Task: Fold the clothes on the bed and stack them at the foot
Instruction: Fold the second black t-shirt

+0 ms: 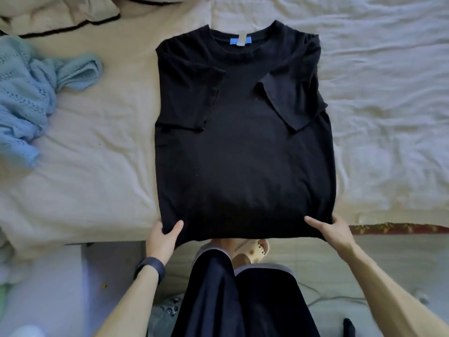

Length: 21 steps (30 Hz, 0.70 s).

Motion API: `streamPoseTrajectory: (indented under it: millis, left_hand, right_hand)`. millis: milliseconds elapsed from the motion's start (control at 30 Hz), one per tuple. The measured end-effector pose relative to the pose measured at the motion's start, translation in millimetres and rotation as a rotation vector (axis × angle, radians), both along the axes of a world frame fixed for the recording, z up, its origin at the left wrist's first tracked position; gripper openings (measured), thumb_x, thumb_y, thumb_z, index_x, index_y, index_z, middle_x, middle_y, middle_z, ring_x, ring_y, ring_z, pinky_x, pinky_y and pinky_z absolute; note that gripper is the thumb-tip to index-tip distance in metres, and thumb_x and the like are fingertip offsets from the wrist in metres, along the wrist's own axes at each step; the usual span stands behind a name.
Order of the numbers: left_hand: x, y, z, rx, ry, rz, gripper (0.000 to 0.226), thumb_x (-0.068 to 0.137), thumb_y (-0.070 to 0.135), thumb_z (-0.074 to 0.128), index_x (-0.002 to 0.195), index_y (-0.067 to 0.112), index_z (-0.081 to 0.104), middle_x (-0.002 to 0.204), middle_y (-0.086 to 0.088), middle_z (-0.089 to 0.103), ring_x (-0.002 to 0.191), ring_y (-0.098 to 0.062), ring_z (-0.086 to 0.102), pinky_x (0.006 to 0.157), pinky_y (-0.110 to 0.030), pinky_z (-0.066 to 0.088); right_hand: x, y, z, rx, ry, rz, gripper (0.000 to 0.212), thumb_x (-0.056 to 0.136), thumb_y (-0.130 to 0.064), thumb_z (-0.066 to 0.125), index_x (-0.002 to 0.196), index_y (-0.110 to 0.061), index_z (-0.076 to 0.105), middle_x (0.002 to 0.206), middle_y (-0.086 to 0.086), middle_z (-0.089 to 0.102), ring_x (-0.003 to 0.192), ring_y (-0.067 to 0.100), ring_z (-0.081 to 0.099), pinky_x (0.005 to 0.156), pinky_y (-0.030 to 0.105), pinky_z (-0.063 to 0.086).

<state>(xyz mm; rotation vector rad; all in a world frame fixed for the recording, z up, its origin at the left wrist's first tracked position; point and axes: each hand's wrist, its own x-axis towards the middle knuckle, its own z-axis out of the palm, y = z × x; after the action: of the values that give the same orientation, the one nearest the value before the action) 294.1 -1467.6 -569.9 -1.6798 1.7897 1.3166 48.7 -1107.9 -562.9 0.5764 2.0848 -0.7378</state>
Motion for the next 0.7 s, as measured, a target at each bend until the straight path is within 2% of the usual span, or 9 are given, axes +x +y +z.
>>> streamPoseTrajectory:
  millis: [67, 133, 233, 267, 333, 433, 567, 633, 700]
  left_hand:
    - [13.7, 4.8, -1.8, 0.028, -0.057, -0.057, 0.048, 0.095, 0.044, 0.066, 0.129, 0.011, 0.060, 0.110, 0.009, 0.055, 0.115, -0.028, 0.059, 0.086, -0.031, 0.041]
    - [25.5, 4.7, 2.4, 0.030, -0.060, -0.076, 0.044, 0.096, 0.043, 0.064, 0.126, 0.011, 0.062, 0.105, 0.011, 0.057, 0.101, -0.022, 0.060, 0.081, -0.030, 0.042]
    - [43.5, 1.7, 24.5, 0.044, -0.067, -0.092, 0.023, 0.099, 0.043, 0.059, 0.097, 0.021, 0.061, 0.086, 0.014, 0.060, 0.083, -0.015, 0.060, 0.069, -0.031, 0.047]
    - [49.8, 1.3, 34.0, 0.044, -0.070, -0.084, 0.023, 0.100, 0.043, 0.058, 0.089, 0.022, 0.058, 0.083, 0.009, 0.060, 0.080, -0.020, 0.061, 0.070, -0.034, 0.048]
    - [60.3, 1.1, 54.5, 0.036, -0.059, -0.057, 0.027, 0.102, 0.041, 0.055, 0.083, 0.021, 0.058, 0.090, -0.006, 0.067, 0.084, -0.035, 0.067, 0.073, -0.038, 0.049]
    - [67.1, 1.5, 88.6, -0.027, -0.017, -0.060, 0.031, 0.103, 0.039, 0.053, 0.089, 0.013, 0.065, 0.100, -0.012, 0.072, 0.089, -0.039, 0.069, 0.071, -0.038, 0.047]
    - [62.9, -0.2, 135.8, -0.120, 0.049, -0.052, 0.027, 0.104, 0.033, 0.051, 0.090, 0.016, 0.067, 0.093, -0.009, 0.072, 0.083, -0.033, 0.071, 0.072, -0.039, 0.050]
    - [66.0, -1.2, 154.1, -0.171, 0.045, -0.052, 0.025, 0.104, 0.033, 0.051, 0.099, 0.016, 0.069, 0.084, -0.001, 0.072, 0.074, -0.025, 0.071, 0.072, -0.037, 0.050]
    - [73.8, 0.4, 165.2, -0.195, 0.051, 0.013, 0.025, 0.103, 0.031, 0.052, 0.105, 0.013, 0.069, 0.077, 0.000, 0.069, 0.070, -0.022, 0.069, 0.070, -0.035, 0.050]
  right_hand:
    - [9.2, 15.7, 0.5, -0.045, -0.010, -0.027, 0.033, 0.084, -0.032, 0.083, 0.113, -0.020, 0.072, 0.092, -0.010, 0.074, 0.089, 0.012, 0.071, 0.084, 0.034, 0.056]
    - [18.2, 28.2, 4.1, -0.097, 0.021, -0.119, 0.025, 0.088, -0.029, 0.080, 0.109, -0.019, 0.073, 0.086, -0.012, 0.074, 0.081, 0.006, 0.070, 0.068, 0.027, 0.054]
    - [33.8, 44.0, 21.3, -0.145, 0.057, -0.250, 0.018, 0.095, -0.025, 0.072, 0.105, -0.009, 0.072, 0.090, 0.003, 0.071, 0.080, 0.018, 0.066, 0.062, 0.029, 0.053]
    - [38.7, 48.9, 30.1, -0.160, 0.081, -0.283, 0.018, 0.097, -0.024, 0.070, 0.101, -0.007, 0.071, 0.090, 0.008, 0.068, 0.079, 0.022, 0.063, 0.061, 0.029, 0.052]
    - [46.2, 53.7, 53.2, -0.175, 0.140, -0.310, 0.018, 0.097, -0.024, 0.069, 0.094, -0.007, 0.071, 0.085, 0.009, 0.066, 0.074, 0.023, 0.061, 0.057, 0.026, 0.053]
    - [53.0, 54.2, 88.8, -0.163, 0.240, -0.303, 0.021, 0.097, -0.026, 0.069, 0.094, -0.005, 0.070, 0.081, 0.005, 0.067, 0.069, 0.016, 0.064, 0.052, 0.020, 0.053]
    - [55.2, 48.3, 135.0, -0.184, 0.348, -0.355, 0.022, 0.097, -0.023, 0.069, 0.096, -0.001, 0.068, 0.082, 0.008, 0.066, 0.068, 0.019, 0.064, 0.047, 0.015, 0.052]
    - [56.0, 50.5, 156.7, -0.139, 0.404, -0.377, 0.022, 0.097, -0.024, 0.069, 0.098, -0.003, 0.068, 0.085, 0.011, 0.066, 0.066, 0.021, 0.065, 0.045, 0.016, 0.053]
    - [58.8, 56.4, 172.0, -0.081, 0.445, -0.383, 0.025, 0.096, -0.028, 0.068, 0.098, -0.004, 0.069, 0.080, 0.010, 0.067, 0.062, 0.022, 0.065, 0.049, 0.023, 0.053]
